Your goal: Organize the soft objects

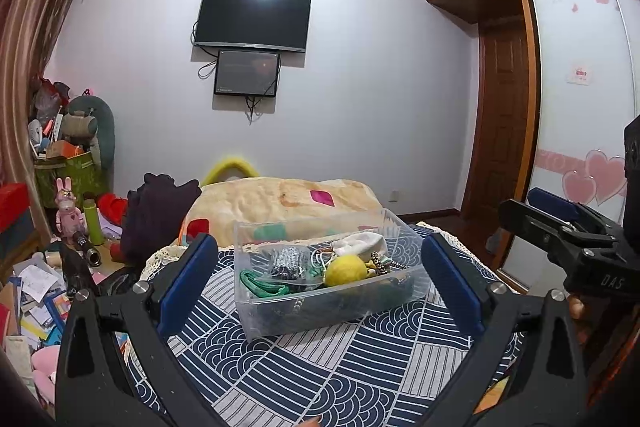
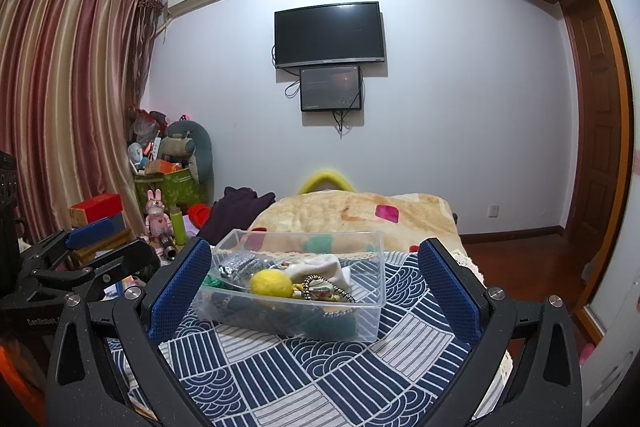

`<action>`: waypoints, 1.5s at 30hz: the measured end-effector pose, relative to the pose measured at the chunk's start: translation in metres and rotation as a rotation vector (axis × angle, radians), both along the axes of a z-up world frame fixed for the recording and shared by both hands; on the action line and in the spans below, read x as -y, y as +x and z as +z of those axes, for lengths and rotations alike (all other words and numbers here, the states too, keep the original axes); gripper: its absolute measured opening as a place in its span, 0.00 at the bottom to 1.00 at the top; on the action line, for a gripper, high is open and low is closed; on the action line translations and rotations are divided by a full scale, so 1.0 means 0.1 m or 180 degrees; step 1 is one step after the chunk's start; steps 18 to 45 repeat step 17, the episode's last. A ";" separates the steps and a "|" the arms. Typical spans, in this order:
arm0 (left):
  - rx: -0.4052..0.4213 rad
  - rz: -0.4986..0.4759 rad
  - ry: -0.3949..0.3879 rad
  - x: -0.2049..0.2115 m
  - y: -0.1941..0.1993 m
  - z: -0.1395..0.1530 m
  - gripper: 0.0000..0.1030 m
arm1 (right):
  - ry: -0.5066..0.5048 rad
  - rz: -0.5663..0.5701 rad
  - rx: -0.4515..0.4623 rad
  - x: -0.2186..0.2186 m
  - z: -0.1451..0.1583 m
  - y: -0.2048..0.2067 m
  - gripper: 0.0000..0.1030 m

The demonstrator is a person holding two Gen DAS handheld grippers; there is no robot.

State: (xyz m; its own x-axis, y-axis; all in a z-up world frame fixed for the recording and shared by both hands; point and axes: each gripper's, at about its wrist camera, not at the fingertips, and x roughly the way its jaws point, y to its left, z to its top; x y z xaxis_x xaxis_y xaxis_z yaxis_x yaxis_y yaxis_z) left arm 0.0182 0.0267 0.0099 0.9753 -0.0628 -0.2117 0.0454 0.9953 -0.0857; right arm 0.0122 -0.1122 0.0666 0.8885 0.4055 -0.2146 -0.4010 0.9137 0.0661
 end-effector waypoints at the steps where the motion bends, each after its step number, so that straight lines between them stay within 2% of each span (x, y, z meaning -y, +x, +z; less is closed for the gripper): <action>1: -0.0002 -0.0007 -0.0001 0.00 -0.01 0.00 1.00 | 0.0000 0.0002 -0.0003 -0.01 0.00 0.00 1.00; 17: -0.0094 -0.0074 -0.0049 0.00 0.02 -0.05 1.00 | -0.0013 0.0011 -0.0053 -0.02 -0.05 0.03 1.00; 45: -0.0094 -0.0074 -0.0049 0.00 0.02 -0.05 1.00 | -0.0013 0.0011 -0.0053 -0.02 -0.05 0.03 1.00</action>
